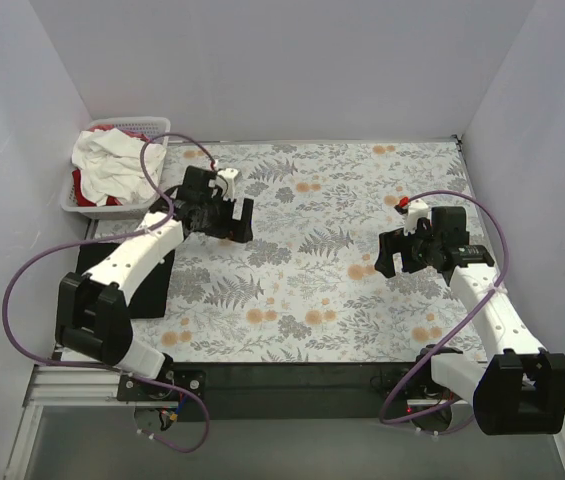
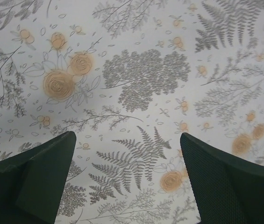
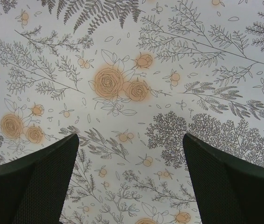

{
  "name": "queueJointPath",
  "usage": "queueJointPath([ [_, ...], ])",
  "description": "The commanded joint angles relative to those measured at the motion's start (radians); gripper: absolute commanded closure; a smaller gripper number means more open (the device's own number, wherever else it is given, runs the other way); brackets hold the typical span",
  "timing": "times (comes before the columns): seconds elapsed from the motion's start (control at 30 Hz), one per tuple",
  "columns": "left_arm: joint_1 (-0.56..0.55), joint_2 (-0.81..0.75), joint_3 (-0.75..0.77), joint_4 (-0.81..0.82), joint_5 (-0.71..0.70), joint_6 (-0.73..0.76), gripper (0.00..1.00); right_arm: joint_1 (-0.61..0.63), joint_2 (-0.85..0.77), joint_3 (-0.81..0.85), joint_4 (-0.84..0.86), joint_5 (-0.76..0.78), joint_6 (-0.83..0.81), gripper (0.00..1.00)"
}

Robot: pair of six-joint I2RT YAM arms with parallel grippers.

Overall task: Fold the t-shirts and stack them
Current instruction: Grab the tshirt from the pile

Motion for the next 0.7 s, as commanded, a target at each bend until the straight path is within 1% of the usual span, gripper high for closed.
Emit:
queueJointPath([
  [0.0, 0.017, 0.048, 0.249, -0.141, 0.162, 0.059, 0.05, -0.001, 0.012, 0.033, 0.02, 0.008, 0.009, 0.01],
  [0.07, 0.069, 0.118, 0.375, -0.208, 0.263, 0.088, 0.06, -0.003, 0.025, 0.038, 0.02, 0.028, 0.011, 0.02],
  [0.1, 0.098, 0.145, 0.49, -0.254, 0.303, 0.088, 0.05, -0.004, 0.026, 0.038, 0.02, 0.036, 0.0, 0.01],
  [0.13, 0.172, 0.172, 0.564, -0.279, 0.347, 0.088, 0.06, -0.004, 0.023, 0.039, 0.017, 0.045, -0.003, 0.02],
  [0.17, 0.21, 0.233, 0.625, -0.296, 0.384, 0.075, 0.06, -0.007, 0.017, 0.036, 0.016, 0.045, -0.008, 0.02],
  [0.2, 0.244, 0.269, 0.773, -0.342, 0.386, 0.074, 0.05, -0.007, 0.014, 0.035, 0.014, 0.034, -0.014, 0.02],
  [0.23, 0.299, 0.307, 0.841, -0.369, 0.383, 0.081, 0.05, -0.007, 0.009, 0.034, 0.008, 0.019, -0.024, 0.02],
  [0.27, 0.325, 0.368, 0.901, -0.397, 0.347, 0.087, 0.05, -0.006, 0.009, 0.036, 0.002, -0.009, -0.031, 0.02],
  [0.3, 0.35, 0.393, 0.996, -0.396, 0.313, 0.084, 0.05, -0.009, 0.008, 0.036, -0.001, -0.018, -0.034, 0.02],
  [0.33, 0.416, 0.413, 1.026, -0.388, 0.297, 0.076, 0.05, -0.009, 0.009, 0.038, -0.004, -0.024, -0.038, 0.02],
  [0.4, 0.473, 0.462, 1.073, -0.358, 0.259, 0.062, 0.05, -0.009, 0.006, 0.035, -0.006, -0.038, -0.04, 0.01],
  [0.43, 0.52, 0.479, 1.112, -0.354, 0.245, 0.067, 0.05, -0.009, 0.009, 0.031, -0.006, -0.041, -0.043, 0.02],
  [0.47, 0.543, 0.507, 1.117, -0.326, 0.225, 0.071, 0.05, -0.009, 0.012, 0.03, -0.007, -0.053, -0.048, 0.02],
  [0.5, 0.586, 0.513, 1.112, -0.299, 0.198, 0.071, 0.05, -0.009, 0.018, 0.024, -0.007, -0.058, -0.052, 0.02],
  [0.53, 0.611, 0.516, 1.083, -0.27, 0.202, 0.071, 0.05, -0.009, 0.035, 0.022, -0.009, -0.059, -0.054, 0.02],
  [0.57, 0.634, 0.519, 1.068, -0.208, 0.208, 0.065, 0.05, -0.009, 0.043, 0.025, -0.009, -0.06, -0.055, 0.01],
  [0.63, 0.684, 0.527, 1.039, -0.16, 0.224, 0.077, 0.05, -0.009, 0.06, 0.028, -0.011, -0.058, -0.06, 0.02],
  [0.67, 0.688, 0.545, 1.034, -0.131, 0.202, 0.085, 0.05, -0.009, 0.066, 0.03, -0.011, -0.064, -0.06, 0.01],
])
